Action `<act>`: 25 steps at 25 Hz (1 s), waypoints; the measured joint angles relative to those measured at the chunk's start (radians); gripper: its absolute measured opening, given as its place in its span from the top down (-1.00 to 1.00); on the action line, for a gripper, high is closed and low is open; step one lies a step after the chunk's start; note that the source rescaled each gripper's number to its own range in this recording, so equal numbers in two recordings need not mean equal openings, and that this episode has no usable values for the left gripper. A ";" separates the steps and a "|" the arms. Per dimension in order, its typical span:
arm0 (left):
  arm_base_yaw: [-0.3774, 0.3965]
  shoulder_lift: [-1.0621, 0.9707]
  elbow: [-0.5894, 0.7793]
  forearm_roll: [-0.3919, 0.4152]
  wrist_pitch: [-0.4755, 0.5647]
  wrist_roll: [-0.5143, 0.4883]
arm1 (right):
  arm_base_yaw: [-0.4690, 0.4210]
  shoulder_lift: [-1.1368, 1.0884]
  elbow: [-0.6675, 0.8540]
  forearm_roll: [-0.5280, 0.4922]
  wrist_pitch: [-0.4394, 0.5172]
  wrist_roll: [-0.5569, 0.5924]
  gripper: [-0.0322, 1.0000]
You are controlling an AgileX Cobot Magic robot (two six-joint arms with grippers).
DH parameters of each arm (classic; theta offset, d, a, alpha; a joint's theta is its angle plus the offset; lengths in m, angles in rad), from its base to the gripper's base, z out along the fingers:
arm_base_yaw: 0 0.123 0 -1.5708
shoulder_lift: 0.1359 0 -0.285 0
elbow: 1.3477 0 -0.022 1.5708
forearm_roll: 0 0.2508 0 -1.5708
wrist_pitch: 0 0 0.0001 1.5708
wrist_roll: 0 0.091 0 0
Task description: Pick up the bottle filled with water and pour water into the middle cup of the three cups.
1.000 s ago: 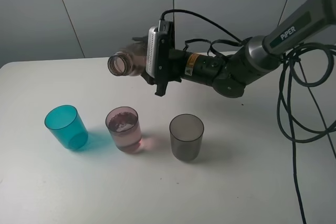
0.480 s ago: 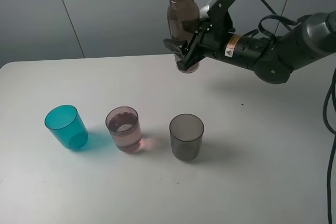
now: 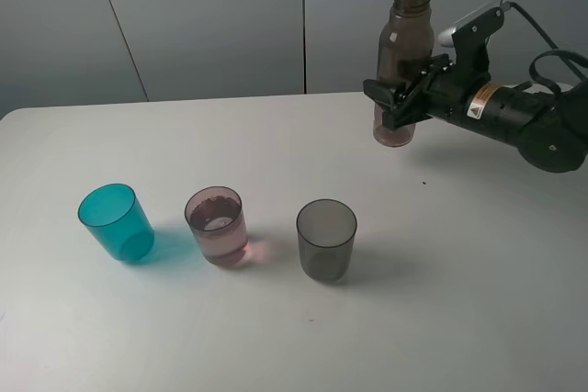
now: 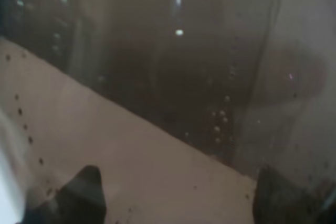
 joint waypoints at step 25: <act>0.000 0.000 0.000 0.000 0.000 0.002 | -0.091 0.192 -0.041 0.252 -0.065 -0.067 0.94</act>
